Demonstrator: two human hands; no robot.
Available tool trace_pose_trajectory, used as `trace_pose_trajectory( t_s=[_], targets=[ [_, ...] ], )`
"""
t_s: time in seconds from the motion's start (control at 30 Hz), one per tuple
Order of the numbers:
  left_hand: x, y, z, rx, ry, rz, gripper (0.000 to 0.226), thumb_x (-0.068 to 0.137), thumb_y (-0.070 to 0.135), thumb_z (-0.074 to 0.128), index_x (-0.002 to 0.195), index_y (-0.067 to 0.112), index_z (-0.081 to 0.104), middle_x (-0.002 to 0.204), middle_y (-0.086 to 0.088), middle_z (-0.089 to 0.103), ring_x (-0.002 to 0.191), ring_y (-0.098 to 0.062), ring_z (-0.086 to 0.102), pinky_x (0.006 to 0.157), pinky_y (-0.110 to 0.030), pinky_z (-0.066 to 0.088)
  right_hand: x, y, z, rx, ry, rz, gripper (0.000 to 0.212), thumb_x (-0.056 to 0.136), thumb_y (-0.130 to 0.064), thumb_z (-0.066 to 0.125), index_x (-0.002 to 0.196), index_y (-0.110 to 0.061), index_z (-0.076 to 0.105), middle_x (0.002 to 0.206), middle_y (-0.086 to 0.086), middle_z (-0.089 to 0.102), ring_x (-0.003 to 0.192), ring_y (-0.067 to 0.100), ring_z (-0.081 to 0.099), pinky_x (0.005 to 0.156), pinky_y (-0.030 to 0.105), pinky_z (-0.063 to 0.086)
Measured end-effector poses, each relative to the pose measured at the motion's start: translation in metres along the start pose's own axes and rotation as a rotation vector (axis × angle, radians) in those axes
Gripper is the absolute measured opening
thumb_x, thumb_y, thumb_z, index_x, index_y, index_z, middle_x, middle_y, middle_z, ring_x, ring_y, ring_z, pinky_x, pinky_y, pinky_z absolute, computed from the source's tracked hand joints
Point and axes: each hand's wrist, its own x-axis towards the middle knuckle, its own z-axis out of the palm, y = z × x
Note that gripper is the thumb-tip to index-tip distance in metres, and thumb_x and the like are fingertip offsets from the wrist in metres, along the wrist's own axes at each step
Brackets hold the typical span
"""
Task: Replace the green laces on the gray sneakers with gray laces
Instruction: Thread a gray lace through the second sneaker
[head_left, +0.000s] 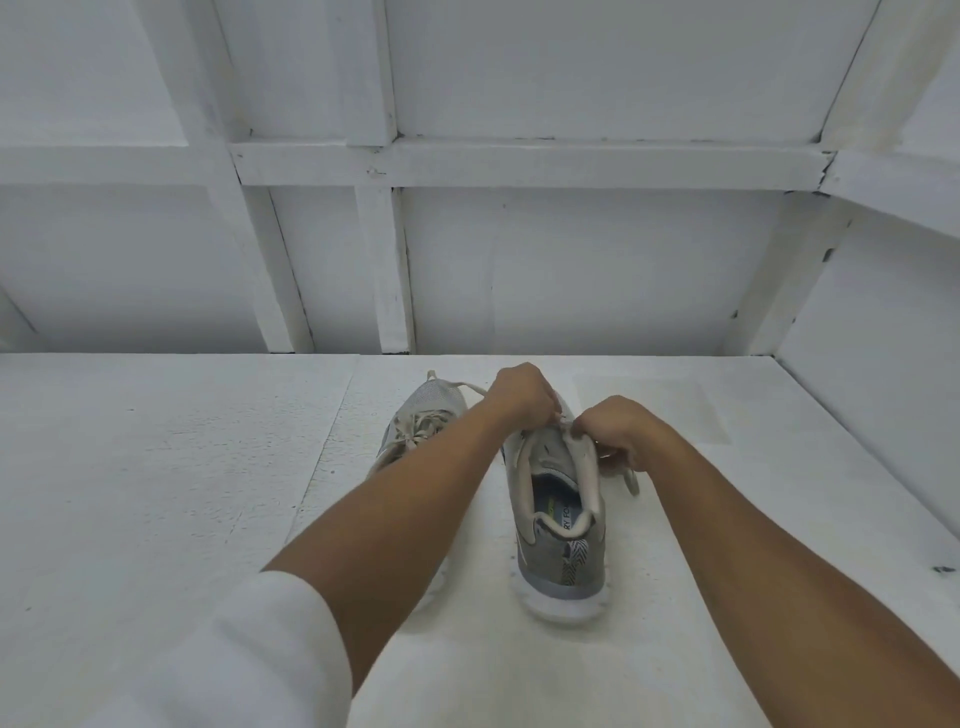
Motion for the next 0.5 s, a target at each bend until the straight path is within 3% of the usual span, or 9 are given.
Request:
trace_pose_trajectory(
  t_s=[0.13,0.37,0.5],
  targets=[
    [0.005,-0.001,0.006,-0.006,0.004,-0.029,0.019,0.089,0.014,0.066,0.105,0.009,0.074,0.111,-0.006,0.069,0.107,-0.022,0.061,0.089,-0.029,0.052,0.0,0.007,0.0,0.135,-0.041,0.025,0.009,0.091,-0.002,0.051,0.082,-0.003,0.054,0.073,0.012,0.053,0.06,0.02,0.049,0.05,0.025,0.044],
    [0.011,-0.001,0.016,0.086,-0.021,-0.023,0.02,0.085,0.015,0.068,0.102,0.007,0.073,0.105,-0.008,0.07,0.103,-0.025,0.064,0.088,-0.031,0.053,0.005,0.013,0.001,0.24,-0.068,0.061,0.017,0.093,-0.001,0.047,0.093,-0.004,0.064,0.075,0.009,0.054,0.063,0.018,0.046,0.055,0.028,0.045],
    [0.013,-0.003,0.016,0.099,-0.024,-0.02,0.023,0.086,0.018,0.07,0.105,0.006,0.073,0.108,-0.009,0.07,0.105,-0.024,0.063,0.093,-0.033,0.051,0.006,0.015,0.002,0.267,-0.079,0.073,0.025,0.095,-0.001,0.045,0.082,-0.007,0.066,0.076,0.009,0.054,0.066,0.018,0.046,0.057,0.027,0.045]
  ],
)
